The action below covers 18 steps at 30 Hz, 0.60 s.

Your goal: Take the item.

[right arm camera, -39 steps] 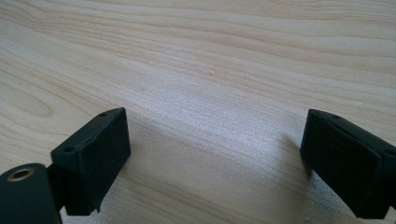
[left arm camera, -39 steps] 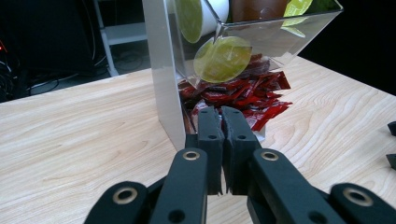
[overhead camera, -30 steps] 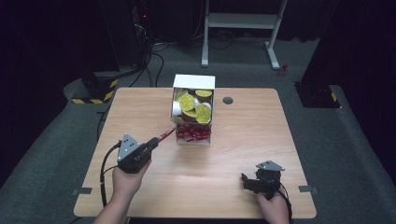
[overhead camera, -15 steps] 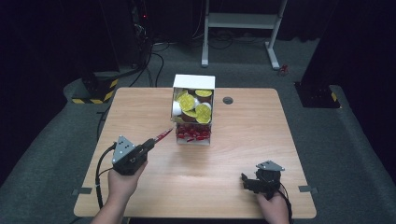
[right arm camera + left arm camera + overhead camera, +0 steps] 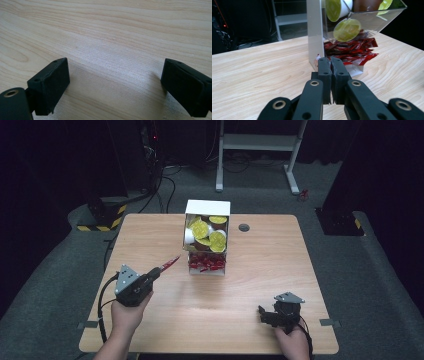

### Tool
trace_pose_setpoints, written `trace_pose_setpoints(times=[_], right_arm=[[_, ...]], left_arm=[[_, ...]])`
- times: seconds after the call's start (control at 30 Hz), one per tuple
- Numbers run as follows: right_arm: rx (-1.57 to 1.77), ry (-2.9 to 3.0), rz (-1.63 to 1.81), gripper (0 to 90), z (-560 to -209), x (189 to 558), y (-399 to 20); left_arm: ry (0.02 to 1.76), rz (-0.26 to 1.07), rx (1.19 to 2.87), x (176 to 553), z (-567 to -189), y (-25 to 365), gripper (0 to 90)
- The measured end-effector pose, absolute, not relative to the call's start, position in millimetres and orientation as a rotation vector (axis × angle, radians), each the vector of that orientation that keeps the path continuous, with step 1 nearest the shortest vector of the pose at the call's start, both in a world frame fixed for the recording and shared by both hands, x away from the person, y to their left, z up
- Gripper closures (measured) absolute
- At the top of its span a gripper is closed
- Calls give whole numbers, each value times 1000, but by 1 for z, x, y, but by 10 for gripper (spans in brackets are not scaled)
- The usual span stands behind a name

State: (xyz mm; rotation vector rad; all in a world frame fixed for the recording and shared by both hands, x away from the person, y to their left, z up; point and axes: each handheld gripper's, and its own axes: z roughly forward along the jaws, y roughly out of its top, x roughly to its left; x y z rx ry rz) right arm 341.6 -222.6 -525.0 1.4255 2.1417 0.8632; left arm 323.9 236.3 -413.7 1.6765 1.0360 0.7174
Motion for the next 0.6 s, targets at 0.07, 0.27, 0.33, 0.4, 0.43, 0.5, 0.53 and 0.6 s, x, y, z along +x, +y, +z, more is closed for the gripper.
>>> trace_pose_setpoints(times=[0.07,0.27,0.33,0.4,0.43,0.5,0.53,0.6], right_arm=[[1425,2142,863,83,-525,342,-223],[1426,2142,863,83,-525,342,-223],[1425,2142,863,83,-525,342,-223],[1426,2142,863,83,-525,342,-223],[1425,2142,863,83,-525,342,-223],[1426,2142,863,83,-525,342,-223],[1426,2142,863,83,-525,341,-223],[1425,2142,863,83,-525,341,-223]], left_arm=[[1046,719,1674,325,-415,239,874],[1072,720,1670,330,-418,249,874],[1081,719,1666,332,-420,251,873],[1089,720,1666,334,-421,254,873],[1095,720,1665,335,-422,255,873],[1103,724,1668,338,-424,259,873],[1110,723,1665,340,-424,260,874],[1118,726,1665,343,-426,263,874]])
